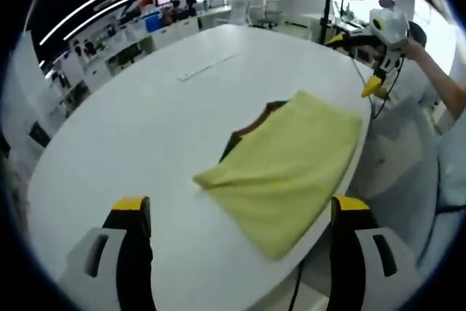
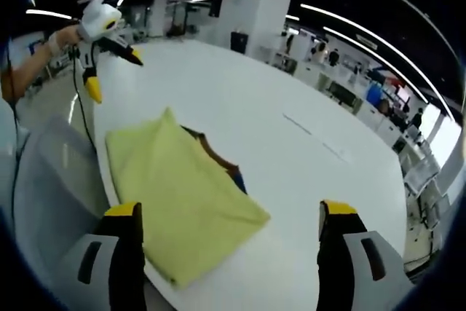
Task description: Fold the garment on the visible template until the final outline fits inside the template.
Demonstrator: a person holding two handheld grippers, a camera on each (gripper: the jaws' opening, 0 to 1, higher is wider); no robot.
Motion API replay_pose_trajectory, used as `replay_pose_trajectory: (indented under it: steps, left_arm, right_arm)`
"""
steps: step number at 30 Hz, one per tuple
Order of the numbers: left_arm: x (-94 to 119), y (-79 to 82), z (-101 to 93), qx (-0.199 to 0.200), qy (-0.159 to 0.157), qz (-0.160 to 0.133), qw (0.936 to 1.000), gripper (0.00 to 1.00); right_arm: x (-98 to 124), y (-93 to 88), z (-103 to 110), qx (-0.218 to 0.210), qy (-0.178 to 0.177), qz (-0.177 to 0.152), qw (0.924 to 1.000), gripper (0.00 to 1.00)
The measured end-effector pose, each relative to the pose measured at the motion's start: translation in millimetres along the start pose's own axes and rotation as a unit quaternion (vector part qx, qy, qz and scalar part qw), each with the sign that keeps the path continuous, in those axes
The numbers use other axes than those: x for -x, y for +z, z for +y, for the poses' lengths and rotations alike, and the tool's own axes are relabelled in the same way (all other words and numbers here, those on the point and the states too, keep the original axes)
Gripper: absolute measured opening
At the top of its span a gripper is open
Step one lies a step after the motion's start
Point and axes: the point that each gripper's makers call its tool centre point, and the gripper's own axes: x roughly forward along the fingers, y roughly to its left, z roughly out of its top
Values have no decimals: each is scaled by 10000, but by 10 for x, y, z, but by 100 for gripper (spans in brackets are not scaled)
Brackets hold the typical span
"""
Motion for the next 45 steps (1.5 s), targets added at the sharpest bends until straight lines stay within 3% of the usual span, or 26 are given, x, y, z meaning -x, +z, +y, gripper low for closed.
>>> replay_pose_trajectory:
  steps: [17,34,45]
  left_arm:
    - [102,-213,-162,129,-65,150,9998,100]
    - [135,-464,-431,685,-339,68,9971,100]
    - [125,-678,-580,933,-517,227,9940,96]
  right_arm:
    - [183,-175,80,-124,-105,91,9998,100]
    - [314,-366,178,-386,-190,116,9990,100]
    - [359,-502,252,-528,-190,212,9982,100]
